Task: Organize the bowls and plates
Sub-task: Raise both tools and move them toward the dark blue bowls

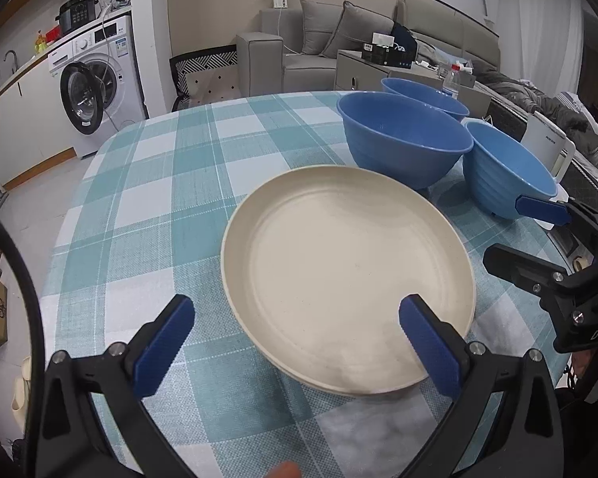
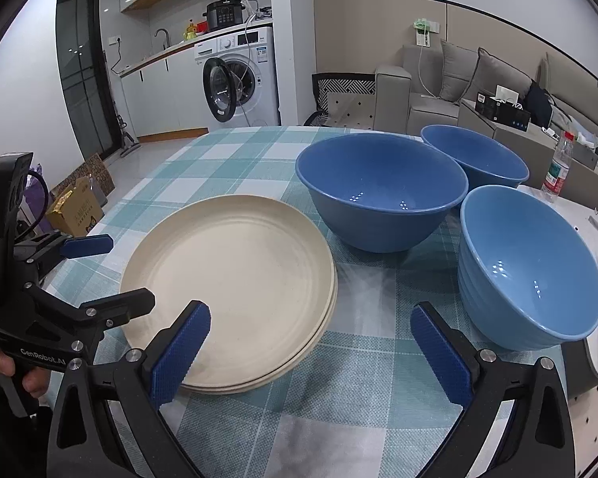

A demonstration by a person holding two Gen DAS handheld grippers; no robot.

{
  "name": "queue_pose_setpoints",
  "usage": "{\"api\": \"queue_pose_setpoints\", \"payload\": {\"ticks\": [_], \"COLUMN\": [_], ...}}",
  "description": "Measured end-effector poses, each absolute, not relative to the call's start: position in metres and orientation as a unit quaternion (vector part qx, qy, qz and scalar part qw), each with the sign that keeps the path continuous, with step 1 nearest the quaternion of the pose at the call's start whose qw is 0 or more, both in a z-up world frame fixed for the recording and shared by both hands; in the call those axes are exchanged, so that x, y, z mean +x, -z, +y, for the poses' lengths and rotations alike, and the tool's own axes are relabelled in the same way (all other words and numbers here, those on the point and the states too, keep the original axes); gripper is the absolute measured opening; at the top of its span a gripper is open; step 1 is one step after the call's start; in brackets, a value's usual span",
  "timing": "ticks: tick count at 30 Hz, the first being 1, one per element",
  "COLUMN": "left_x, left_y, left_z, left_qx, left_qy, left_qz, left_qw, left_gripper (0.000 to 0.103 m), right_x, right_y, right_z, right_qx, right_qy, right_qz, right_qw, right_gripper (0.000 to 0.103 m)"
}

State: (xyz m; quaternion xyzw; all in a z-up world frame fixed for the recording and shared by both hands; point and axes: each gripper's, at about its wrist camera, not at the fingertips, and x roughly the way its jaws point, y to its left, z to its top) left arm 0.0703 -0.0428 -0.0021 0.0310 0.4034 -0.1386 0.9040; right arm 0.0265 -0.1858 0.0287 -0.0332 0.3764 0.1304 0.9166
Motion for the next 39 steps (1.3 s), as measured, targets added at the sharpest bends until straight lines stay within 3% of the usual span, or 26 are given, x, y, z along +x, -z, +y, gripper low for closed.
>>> {"api": "queue_pose_setpoints", "payload": {"ticks": [22, 39], "left_x": [0.061, 0.077], "left_y": [-0.027, -0.055], "left_z": [-0.052, -0.085], "left_qx": [0.03, 0.042], "left_qy": [0.132, 0.153], "left_qz": [0.364, 0.342], "left_qw": [0.922, 0.926], "left_gripper": [0.103, 0.103], "right_x": [0.019, 0.014], "right_y": [-0.057, -0.113], "right_z": [-0.21, -0.261], "right_qx": [-0.006, 0.005], "right_qy": [-0.133, -0.108], "right_qz": [0.355, 0.321], "right_qw": [0.925, 0.941], "right_gripper": [0.102, 0.102]}}
